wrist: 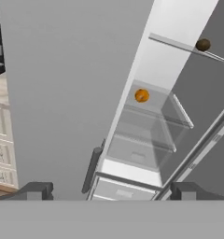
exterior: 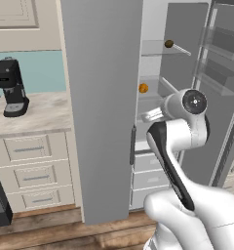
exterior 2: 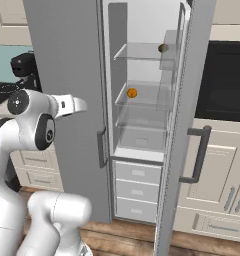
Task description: Retrieve the kiwi and orange from the fridge and place them into the bowl on the dining table.
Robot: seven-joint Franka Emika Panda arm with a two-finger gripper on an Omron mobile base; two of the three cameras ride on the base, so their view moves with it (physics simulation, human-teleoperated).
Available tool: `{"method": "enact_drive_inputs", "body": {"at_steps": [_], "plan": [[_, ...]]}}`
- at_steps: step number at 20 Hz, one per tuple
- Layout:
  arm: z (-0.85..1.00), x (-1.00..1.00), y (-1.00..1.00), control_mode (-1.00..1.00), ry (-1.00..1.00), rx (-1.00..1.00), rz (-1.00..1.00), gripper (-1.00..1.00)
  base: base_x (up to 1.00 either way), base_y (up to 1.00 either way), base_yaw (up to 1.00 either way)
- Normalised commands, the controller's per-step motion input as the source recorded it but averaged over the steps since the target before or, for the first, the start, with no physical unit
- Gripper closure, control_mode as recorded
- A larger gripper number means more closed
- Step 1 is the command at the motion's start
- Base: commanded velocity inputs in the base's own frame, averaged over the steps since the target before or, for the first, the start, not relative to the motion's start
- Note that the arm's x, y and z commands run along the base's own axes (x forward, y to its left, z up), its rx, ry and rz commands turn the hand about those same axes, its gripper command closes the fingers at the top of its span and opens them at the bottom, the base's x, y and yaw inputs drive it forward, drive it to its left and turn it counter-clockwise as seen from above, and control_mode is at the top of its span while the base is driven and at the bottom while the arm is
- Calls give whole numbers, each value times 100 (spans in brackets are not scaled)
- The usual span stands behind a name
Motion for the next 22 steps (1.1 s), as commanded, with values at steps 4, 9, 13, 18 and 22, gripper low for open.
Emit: {"method": "enact_drive_inputs", "body": {"at_steps": [4, 9, 13, 18, 22], "plan": [[0, -2, -11, 100, -1, 0, 0, -100, 0, -4, 0], [0, 0, 0, 100, 0, 0, 0, -100, 0, 0, 0], [0, 0, 0, 100, 0, 0, 0, -100, 10, -18, 0], [0, 0, 0, 100, 0, 0, 0, -100, 39, -32, 0], [0, 0, 0, 100, 0, 0, 0, -100, 51, -26, 0]]}}
